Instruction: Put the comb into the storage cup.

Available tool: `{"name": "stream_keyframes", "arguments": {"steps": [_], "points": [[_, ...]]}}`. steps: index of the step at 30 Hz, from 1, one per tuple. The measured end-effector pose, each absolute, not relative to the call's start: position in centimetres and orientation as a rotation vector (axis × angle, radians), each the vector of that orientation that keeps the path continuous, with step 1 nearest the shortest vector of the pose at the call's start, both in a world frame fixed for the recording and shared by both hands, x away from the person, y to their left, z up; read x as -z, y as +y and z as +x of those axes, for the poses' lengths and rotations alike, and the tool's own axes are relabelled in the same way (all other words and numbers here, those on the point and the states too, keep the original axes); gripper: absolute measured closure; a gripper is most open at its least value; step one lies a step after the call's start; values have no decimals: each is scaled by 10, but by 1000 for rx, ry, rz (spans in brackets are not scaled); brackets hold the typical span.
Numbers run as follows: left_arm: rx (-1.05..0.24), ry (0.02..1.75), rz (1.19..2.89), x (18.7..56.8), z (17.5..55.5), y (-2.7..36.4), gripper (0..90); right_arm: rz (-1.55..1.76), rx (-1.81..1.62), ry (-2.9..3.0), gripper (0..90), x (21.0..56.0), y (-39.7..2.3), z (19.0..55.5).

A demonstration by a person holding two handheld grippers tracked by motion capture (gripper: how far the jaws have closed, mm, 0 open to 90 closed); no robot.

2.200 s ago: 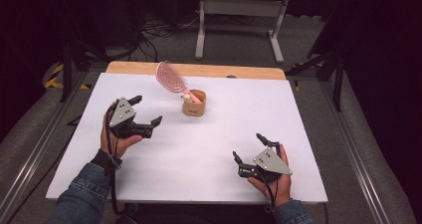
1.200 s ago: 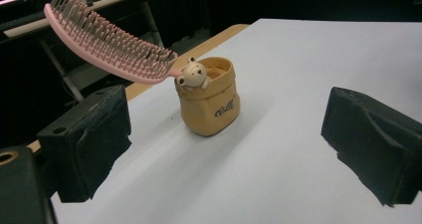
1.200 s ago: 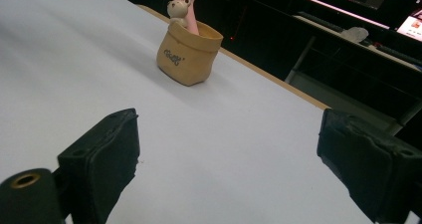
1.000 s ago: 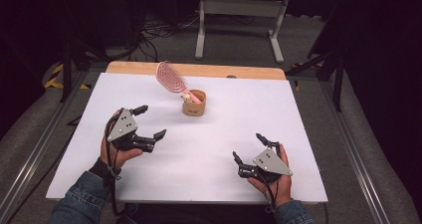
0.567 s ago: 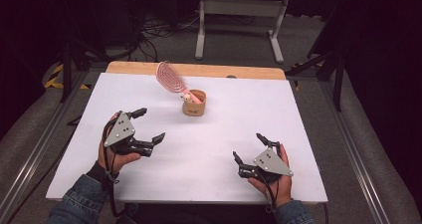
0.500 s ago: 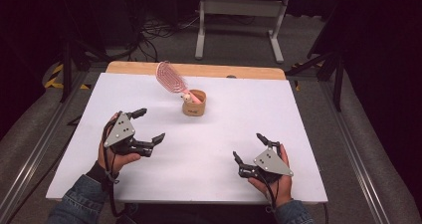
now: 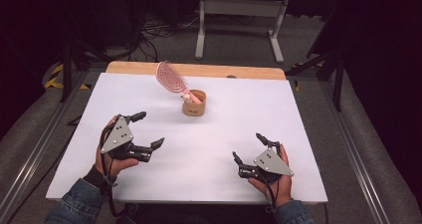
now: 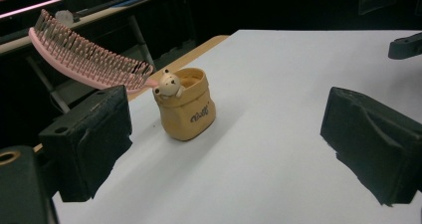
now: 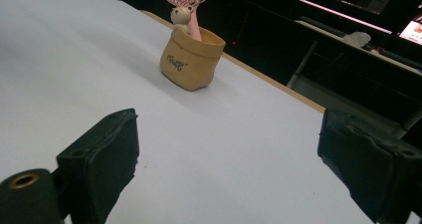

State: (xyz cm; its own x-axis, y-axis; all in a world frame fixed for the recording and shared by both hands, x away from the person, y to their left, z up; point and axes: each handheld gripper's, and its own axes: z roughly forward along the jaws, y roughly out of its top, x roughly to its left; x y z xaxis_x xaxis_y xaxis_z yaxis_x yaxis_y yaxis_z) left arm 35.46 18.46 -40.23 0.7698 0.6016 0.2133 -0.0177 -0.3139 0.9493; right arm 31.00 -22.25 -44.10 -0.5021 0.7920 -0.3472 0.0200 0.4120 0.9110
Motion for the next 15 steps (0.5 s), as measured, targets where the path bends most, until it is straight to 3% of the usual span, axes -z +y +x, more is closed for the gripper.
{"name": "stream_keyframes", "arguments": {"steps": [15], "points": [[-666,409,1819,401,342,185,64,694,-1183,1838,98,441,-222,309]]}}
